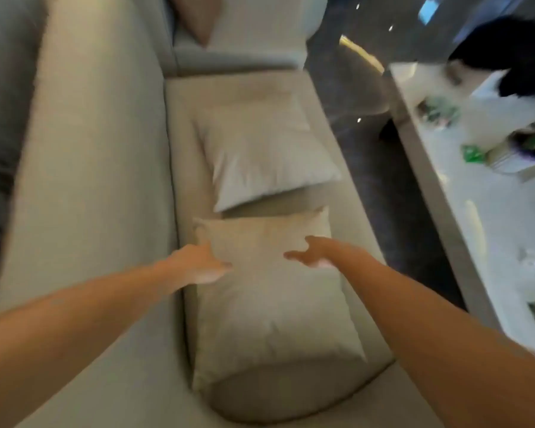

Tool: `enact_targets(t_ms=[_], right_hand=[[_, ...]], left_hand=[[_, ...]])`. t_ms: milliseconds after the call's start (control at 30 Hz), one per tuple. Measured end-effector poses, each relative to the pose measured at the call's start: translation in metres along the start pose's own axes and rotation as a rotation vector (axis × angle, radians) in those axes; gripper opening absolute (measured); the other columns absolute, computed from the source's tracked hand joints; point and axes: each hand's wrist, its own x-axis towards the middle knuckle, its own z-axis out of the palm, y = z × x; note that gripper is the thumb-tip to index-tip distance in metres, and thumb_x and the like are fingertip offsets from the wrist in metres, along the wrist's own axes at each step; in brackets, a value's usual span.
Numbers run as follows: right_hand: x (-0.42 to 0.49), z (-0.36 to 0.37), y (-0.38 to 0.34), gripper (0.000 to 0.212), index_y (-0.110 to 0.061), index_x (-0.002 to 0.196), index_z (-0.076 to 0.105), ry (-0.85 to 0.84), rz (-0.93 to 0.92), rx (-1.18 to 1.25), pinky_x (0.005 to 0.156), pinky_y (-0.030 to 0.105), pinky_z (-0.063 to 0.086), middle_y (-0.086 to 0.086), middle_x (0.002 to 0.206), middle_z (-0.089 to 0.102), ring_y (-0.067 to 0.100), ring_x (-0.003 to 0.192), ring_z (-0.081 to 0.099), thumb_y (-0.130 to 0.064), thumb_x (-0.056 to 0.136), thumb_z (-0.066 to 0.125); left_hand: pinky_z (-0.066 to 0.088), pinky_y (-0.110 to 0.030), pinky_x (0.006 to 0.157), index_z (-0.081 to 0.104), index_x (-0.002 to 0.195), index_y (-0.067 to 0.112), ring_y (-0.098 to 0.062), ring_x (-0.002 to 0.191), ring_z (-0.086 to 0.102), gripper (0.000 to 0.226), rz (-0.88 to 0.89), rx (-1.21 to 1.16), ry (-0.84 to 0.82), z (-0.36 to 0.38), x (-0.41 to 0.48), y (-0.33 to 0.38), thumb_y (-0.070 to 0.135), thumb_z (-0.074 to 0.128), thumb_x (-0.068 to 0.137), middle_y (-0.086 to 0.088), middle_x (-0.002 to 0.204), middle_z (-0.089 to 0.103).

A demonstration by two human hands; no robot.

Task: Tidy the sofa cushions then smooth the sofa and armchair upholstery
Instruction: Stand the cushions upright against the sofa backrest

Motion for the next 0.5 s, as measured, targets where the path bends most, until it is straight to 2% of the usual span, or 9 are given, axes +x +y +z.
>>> enact_targets(t_ms=[67,133,167,233,267,367,433,500], right_hand=[[0.048,0.036,0.022,0.094,-0.028,0.156,0.0,0.095,0.04,0.119,0.119,0.051,0.019,0.017,0.164,-0.001,0.041,0.148,0.012,-0.07,0.087,0.046],[0.085,0.078,0.043,0.091,-0.053,0.148,-0.01,0.16,0.077,0.253,0.119,0.057,0.012,0.012,0.163,-0.019,0.048,0.147,0.004,-0.078,0.08,0.045],[0.096,0.093,0.049,0.09,-0.066,0.138,-0.016,0.214,0.088,0.349,0.118,0.06,0.011,0.007,0.163,-0.022,0.05,0.146,0.006,-0.085,0.073,0.043],[0.106,0.106,0.052,0.086,-0.083,0.114,-0.024,0.339,0.11,0.489,0.113,0.066,0.014,-0.002,0.163,-0.017,0.05,0.144,0.013,-0.096,0.056,0.037],[0.106,0.105,0.049,0.085,-0.086,0.112,-0.021,0.389,0.101,0.516,0.112,0.067,0.015,-0.004,0.164,-0.012,0.049,0.143,0.016,-0.099,0.05,0.036],[0.096,0.099,0.047,0.089,-0.078,0.128,-0.001,0.395,0.098,0.624,0.114,0.061,0.019,-0.001,0.163,0.003,0.047,0.141,0.021,-0.097,0.051,0.04],[0.08,0.091,0.041,0.089,-0.066,0.14,0.01,0.347,0.08,0.726,0.117,0.056,0.022,0.006,0.161,0.013,0.042,0.141,0.026,-0.088,0.062,0.047],[0.066,0.083,0.034,0.08,-0.05,0.149,0.02,0.272,0.041,0.829,0.119,0.049,0.022,0.008,0.161,0.024,0.035,0.143,0.029,-0.075,0.078,0.049]], left_hand=[[0.034,-0.043,0.109,0.011,0.151,0.028,-0.042,0.137,0.035,0.095,-0.08,-0.114,-0.007,0.04,0.03,-0.007,0.073,0.05,0.077,-0.023,0.153,0.024],[0.024,-0.045,0.115,-0.004,0.149,0.041,-0.041,0.143,0.02,0.097,-0.079,-0.247,-0.029,0.079,0.052,-0.012,0.074,0.05,0.076,-0.021,0.157,0.005],[0.021,-0.046,0.116,-0.006,0.147,0.046,-0.039,0.144,0.018,0.096,-0.067,-0.342,-0.018,0.095,0.061,-0.015,0.074,0.052,0.076,-0.018,0.158,0.002],[0.023,-0.047,0.115,0.001,0.144,0.054,-0.038,0.14,0.025,0.091,-0.034,-0.487,0.074,0.108,0.07,-0.019,0.073,0.055,0.074,-0.012,0.155,0.005],[0.027,-0.046,0.114,0.006,0.143,0.055,-0.036,0.136,0.031,0.088,-0.012,-0.517,0.133,0.107,0.068,-0.021,0.071,0.058,0.074,-0.009,0.152,0.01],[0.036,-0.038,0.108,0.022,0.144,0.049,-0.03,0.119,0.045,0.079,-0.001,-0.57,0.216,0.092,0.044,-0.012,0.06,0.063,0.078,-0.004,0.14,0.021],[0.041,-0.037,0.101,0.025,0.145,0.043,-0.026,0.102,0.049,0.075,0.027,-0.506,0.276,0.064,0.016,0.004,0.057,0.062,0.08,-0.003,0.138,0.022],[0.044,-0.038,0.096,0.028,0.144,0.038,-0.029,0.1,0.053,0.073,0.103,-0.386,0.335,0.024,-0.015,0.013,0.054,0.061,0.081,0.0,0.133,0.021]])
